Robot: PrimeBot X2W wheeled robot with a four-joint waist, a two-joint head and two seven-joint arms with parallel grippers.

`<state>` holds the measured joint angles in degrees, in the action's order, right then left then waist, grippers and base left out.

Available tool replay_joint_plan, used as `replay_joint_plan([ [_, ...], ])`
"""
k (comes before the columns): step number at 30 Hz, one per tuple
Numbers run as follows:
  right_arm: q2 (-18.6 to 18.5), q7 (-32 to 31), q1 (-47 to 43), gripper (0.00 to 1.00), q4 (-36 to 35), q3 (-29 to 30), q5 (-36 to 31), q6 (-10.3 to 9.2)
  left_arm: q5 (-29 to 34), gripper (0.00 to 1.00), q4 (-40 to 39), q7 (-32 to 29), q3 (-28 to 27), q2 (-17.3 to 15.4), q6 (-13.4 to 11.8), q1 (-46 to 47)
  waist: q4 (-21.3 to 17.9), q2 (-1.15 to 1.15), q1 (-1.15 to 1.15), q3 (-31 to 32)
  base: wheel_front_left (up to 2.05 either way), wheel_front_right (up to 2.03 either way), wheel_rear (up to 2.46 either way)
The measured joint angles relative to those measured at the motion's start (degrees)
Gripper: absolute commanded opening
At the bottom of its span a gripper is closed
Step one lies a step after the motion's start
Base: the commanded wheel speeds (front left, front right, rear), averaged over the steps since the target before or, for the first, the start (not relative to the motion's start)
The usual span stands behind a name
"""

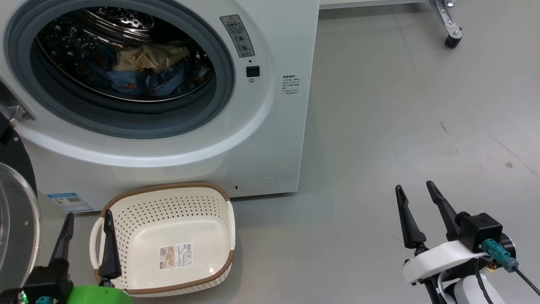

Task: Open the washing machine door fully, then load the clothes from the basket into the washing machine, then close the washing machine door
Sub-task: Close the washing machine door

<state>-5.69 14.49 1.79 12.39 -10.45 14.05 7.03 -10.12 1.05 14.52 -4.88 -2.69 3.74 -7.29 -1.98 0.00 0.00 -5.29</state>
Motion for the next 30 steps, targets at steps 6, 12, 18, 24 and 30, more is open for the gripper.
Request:
replay_joint_plan([
  [6,-0.2,0.0,0.0,1.0,0.0,-0.1,0.0,0.0,0.0,1.0,0.1,0.0,0.4,0.0,0.0,0.0,0.2,0.0,0.0,0.0,0.0,0.0,0.0],
  [12,-0.2,0.0,0.0,1.0,0.0,-0.1,0.0,0.0,0.0,1.0,0.0,0.0,0.4,0.0,0.0,0.0,0.3,0.0,0.0,0.0,-0.03,0.03,0.0],
  [18,-0.2,0.0,0.0,1.0,0.0,0.0,0.0,0.0,0.0,1.0,0.0,0.0,0.2,0.0,0.0,0.0,0.4,0.0,0.0,-0.1,-0.25,0.25,0.0],
  [24,-0.2,0.0,0.0,1.0,0.0,0.0,0.0,0.0,0.0,1.0,0.0,0.0,0.4,0.0,0.0,0.0,0.4,0.0,0.0,-0.3,-0.53,0.53,0.0],
  [30,-0.2,0.0,0.0,1.0,0.0,0.1,0.0,0.0,-0.1,1.0,-0.1,0.0,0.9,0.0,-0.3,0.0,0.5,0.0,0.0,-0.3,-0.8,0.8,0.0],
])
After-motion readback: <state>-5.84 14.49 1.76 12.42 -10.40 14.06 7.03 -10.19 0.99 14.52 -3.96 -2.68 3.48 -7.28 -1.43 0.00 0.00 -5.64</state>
